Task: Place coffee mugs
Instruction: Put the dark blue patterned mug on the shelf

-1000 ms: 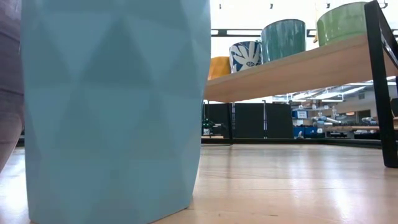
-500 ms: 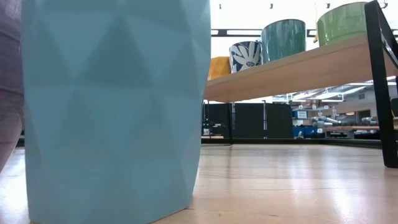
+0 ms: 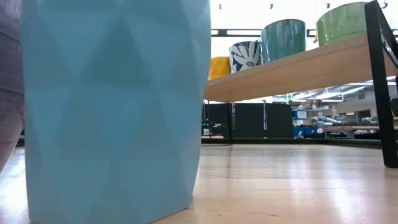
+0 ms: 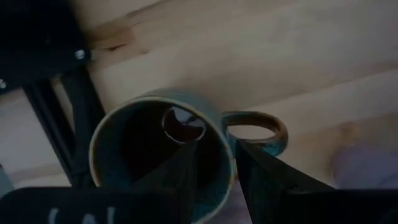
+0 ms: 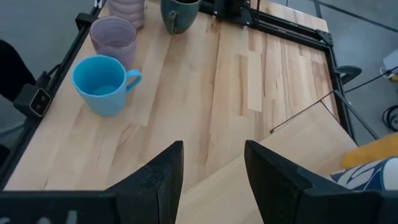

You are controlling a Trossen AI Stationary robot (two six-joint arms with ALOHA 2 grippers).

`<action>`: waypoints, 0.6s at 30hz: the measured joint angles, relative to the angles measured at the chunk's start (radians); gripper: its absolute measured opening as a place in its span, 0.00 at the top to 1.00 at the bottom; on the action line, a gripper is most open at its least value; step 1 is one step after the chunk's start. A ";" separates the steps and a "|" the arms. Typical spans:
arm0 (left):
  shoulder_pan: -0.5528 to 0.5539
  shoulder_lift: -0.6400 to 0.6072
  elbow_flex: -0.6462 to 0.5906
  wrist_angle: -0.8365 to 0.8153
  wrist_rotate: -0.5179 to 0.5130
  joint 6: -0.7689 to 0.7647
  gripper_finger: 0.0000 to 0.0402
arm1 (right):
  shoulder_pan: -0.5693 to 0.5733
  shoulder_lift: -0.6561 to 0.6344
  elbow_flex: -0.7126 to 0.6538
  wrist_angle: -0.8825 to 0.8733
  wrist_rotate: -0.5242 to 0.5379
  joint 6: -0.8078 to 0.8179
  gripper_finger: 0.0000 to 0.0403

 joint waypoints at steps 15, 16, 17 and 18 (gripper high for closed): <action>-0.005 0.068 0.001 -0.013 -0.023 -0.059 0.71 | 0.021 0.000 -0.009 0.046 -0.008 -0.050 0.56; -0.005 0.068 0.001 -0.014 -0.025 -0.059 0.71 | 0.026 0.000 -0.009 0.048 -0.008 -0.050 0.56; -0.005 0.068 0.001 -0.014 -0.026 -0.059 0.71 | 0.030 0.000 -0.009 0.049 -0.008 -0.049 0.56; -0.005 0.070 0.001 -0.014 -0.025 -0.061 0.71 | 0.034 0.000 -0.009 0.049 -0.008 -0.046 0.56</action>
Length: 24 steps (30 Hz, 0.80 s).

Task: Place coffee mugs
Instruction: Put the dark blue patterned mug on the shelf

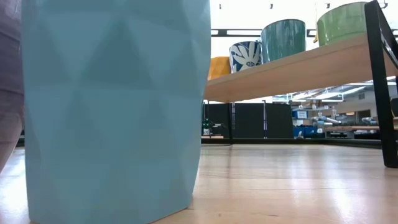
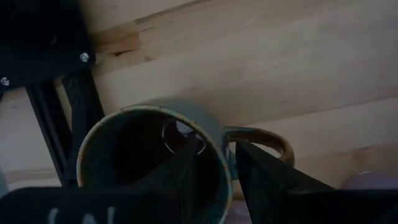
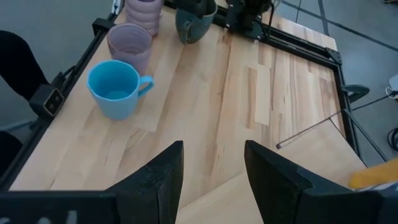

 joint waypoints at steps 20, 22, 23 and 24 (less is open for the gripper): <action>-0.001 0.041 -0.101 0.109 0.025 0.041 0.71 | 0.036 0.000 0.000 0.029 0.001 0.015 0.56; 0.006 0.043 -0.131 0.125 0.037 0.048 0.71 | 0.036 0.000 0.000 0.029 0.002 0.014 0.56; 0.010 0.042 -0.141 0.126 0.037 0.053 0.71 | 0.036 0.000 0.000 0.029 0.002 0.014 0.56; 0.014 0.041 -0.148 0.129 0.037 0.058 0.71 | 0.036 0.000 0.000 0.029 0.001 0.013 0.56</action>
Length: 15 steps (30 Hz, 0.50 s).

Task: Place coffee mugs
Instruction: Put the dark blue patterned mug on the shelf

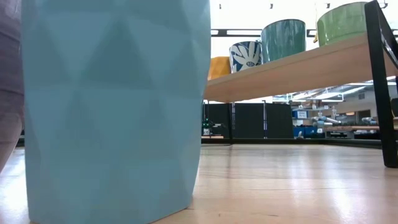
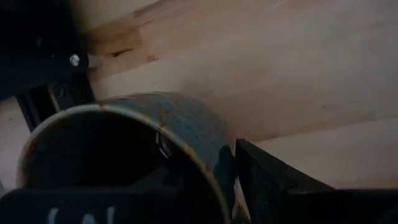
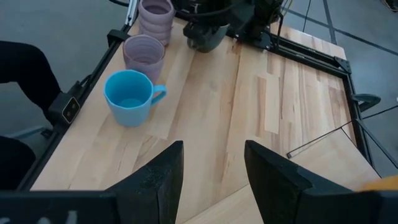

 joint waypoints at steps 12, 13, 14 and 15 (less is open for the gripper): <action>0.025 0.000 -0.011 0.049 0.004 0.132 0.83 | 0.000 0.000 0.000 -0.002 -0.001 0.001 0.56; 0.025 0.000 -0.011 0.052 0.001 0.153 0.85 | 0.000 0.000 0.000 -0.005 -0.001 0.001 0.56; 0.025 0.000 -0.011 0.055 -0.006 0.170 0.88 | 0.000 0.000 0.000 -0.011 -0.001 0.001 0.56; 0.025 0.000 -0.011 0.055 -0.006 0.192 0.89 | 0.000 0.000 0.000 -0.017 -0.001 0.001 0.56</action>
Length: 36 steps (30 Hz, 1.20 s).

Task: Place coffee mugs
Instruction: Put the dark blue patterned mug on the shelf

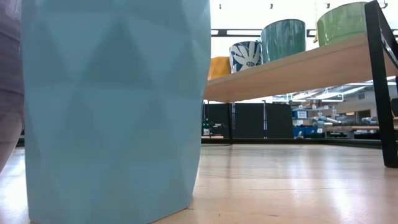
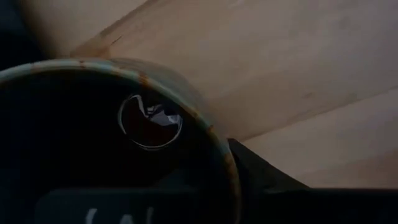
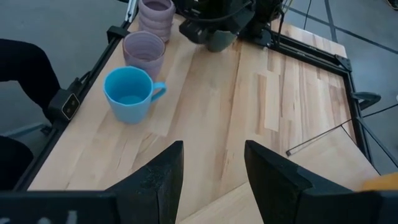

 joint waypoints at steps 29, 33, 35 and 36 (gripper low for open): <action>0.305 -0.027 0.443 -0.042 -0.320 1.865 0.88 | -0.069 -0.002 0.000 -0.140 -0.050 0.299 0.56; 0.353 -0.027 0.454 -0.028 -0.392 2.048 0.87 | -0.077 -0.011 0.003 -0.143 -0.044 0.306 0.56; 0.376 -0.027 0.454 -0.010 -0.393 2.136 0.87 | -0.087 -0.010 0.011 -0.143 -0.035 0.329 0.56; 0.386 -0.027 0.454 -0.005 -0.391 2.177 0.87 | -0.094 -0.010 0.019 -0.143 -0.032 0.343 0.56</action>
